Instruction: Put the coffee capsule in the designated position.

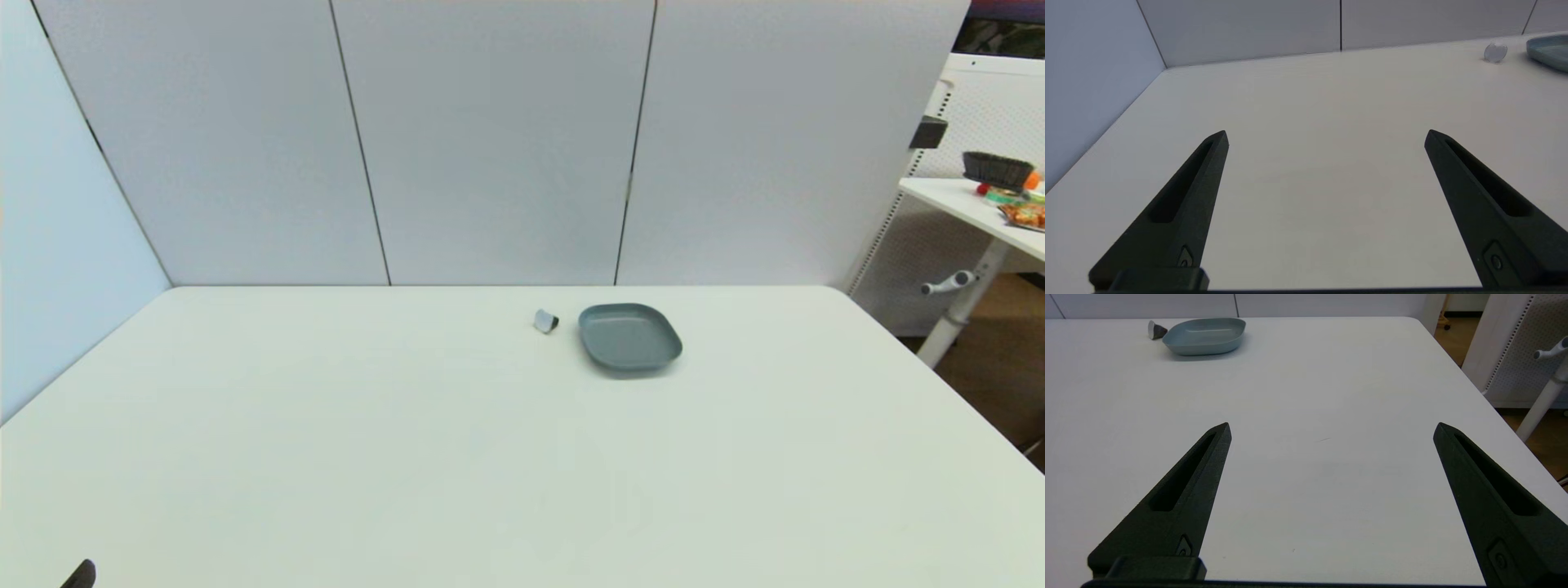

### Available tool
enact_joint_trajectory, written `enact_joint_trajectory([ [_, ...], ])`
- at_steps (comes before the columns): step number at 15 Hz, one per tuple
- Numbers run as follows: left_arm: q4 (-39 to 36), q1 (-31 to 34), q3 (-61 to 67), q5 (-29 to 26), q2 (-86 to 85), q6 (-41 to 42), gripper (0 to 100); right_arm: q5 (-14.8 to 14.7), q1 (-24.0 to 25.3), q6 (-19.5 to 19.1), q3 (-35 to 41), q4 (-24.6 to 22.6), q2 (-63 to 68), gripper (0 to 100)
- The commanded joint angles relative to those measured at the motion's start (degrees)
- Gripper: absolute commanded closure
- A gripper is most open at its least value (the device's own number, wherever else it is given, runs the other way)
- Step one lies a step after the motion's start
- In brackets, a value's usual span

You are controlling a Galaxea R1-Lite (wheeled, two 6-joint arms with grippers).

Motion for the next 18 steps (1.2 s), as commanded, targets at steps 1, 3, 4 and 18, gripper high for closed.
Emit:
enact_joint_trajectory([
  [1, 10.1, 3.0, 0.2, 0.2, -9.5, -0.1, 0, 0.0, 0.0, 0.0, 0.4, 0.0, 0.1, 0],
  [3, 16.1, 2.9, 0.2, -0.1, -14.9, -0.1, 0, 0.0, 0.0, 0.0, 0.4, 0.0, 0.1, 0],
  [4, 18.2, 2.9, 0.0, 0.1, -14.9, -1.3, 0, 0.0, 0.0, 0.0, 0.4, 0.0, 0.1, 0],
  [18, 17.4, 2.9, 0.2, 1.4, -14.9, -9.1, 0, 0.0, 0.0, 0.0, 0.4, 0.0, 0.1, 0],
])
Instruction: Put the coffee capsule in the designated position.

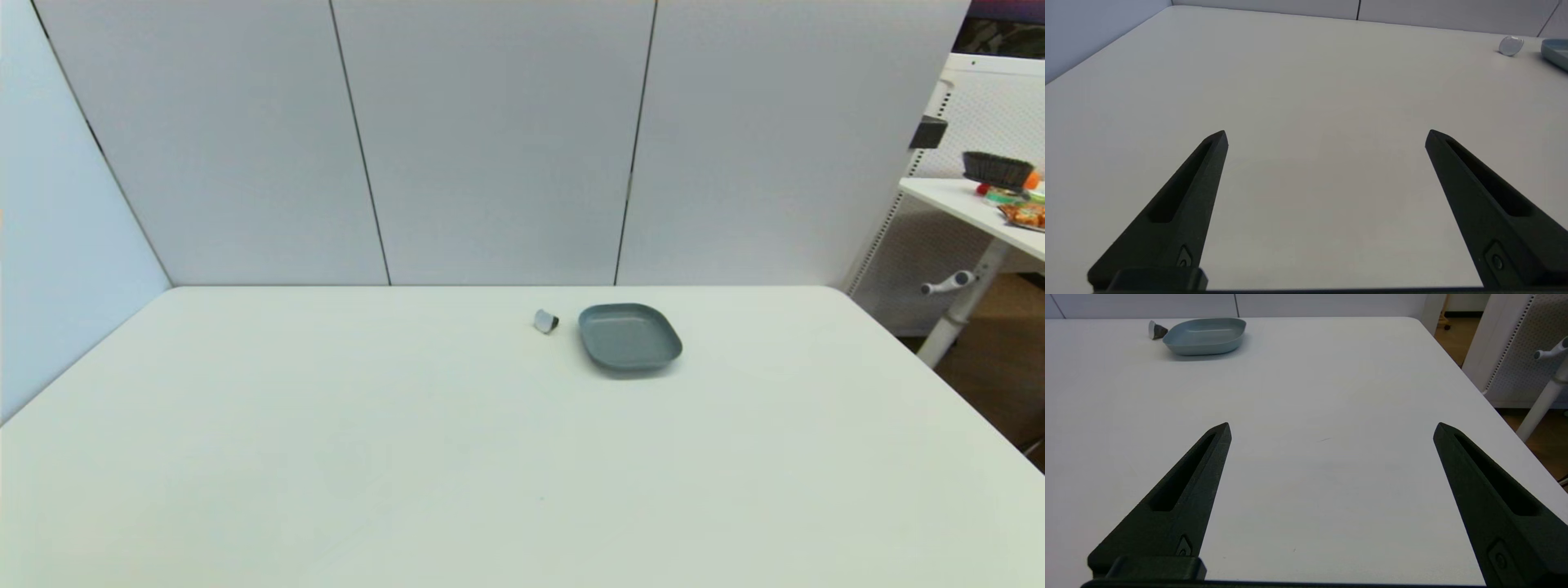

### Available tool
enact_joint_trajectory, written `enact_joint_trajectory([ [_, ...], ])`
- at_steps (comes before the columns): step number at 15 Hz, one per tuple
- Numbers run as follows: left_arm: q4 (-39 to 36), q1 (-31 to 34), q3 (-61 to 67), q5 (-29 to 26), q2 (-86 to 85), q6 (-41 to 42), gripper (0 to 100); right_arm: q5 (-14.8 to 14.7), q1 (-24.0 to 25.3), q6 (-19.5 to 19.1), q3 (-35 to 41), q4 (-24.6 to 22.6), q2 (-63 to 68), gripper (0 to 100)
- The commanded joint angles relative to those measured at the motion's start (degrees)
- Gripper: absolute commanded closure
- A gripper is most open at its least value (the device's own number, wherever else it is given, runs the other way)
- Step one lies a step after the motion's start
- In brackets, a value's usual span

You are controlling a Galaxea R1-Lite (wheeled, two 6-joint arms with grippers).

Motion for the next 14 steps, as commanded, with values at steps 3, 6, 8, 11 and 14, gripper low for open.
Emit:
enact_joint_trajectory([
  [3, 0.0, 0.0, 0.0, 0.0, 0.2, -0.1, 0, 0.0, 0.0, 0.0, 0.4, 0.0, 0.1, 0],
  [6, 0.0, 0.0, 0.0, 0.0, 0.2, -0.1, 0, 0.0, 0.0, -0.3, 0.4, 0.0, 0.1, 0],
  [8, 0.0, 0.0, 0.0, 0.0, 0.2, -0.1, 0, 0.1, 0.0, -0.4, 0.4, 0.0, 0.1, 0],
  [11, 0.0, 0.0, 0.0, 0.0, 0.2, -0.1, 0, 0.0, 0.0, 0.1, 0.4, 0.0, 0.1, 0],
  [14, 0.0, 0.0, 0.0, 0.0, 0.2, -0.1, 0, 0.0, 0.0, 0.1, 0.4, 0.0, 0.1, 0],
])
